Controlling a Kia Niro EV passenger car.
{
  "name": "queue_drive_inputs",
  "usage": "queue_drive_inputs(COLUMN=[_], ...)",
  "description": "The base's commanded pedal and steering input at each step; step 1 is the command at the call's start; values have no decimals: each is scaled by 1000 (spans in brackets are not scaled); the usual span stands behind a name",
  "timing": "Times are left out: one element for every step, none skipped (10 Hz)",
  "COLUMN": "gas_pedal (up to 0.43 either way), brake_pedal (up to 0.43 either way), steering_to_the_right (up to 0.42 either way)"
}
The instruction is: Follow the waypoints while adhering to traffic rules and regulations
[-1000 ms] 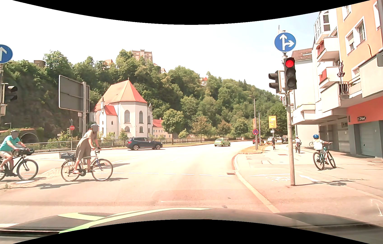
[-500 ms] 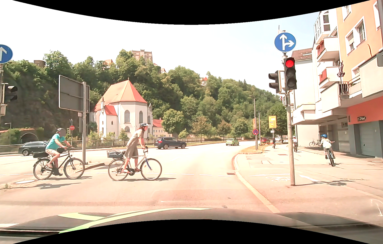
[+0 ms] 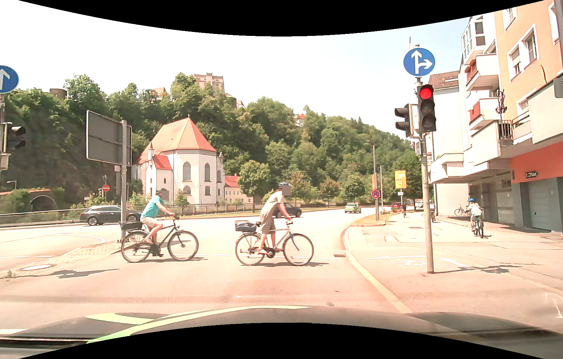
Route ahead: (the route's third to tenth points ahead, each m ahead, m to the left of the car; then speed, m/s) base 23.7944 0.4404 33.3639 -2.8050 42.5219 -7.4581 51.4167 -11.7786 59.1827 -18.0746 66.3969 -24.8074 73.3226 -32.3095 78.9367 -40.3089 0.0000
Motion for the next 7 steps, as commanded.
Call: queue_drive_inputs(gas_pedal=[0,0,0,0,0,0,0], brake_pedal=[323,323,323,323,323,323,323], steering_to_the_right=[40,40,40,40,40,40,40])
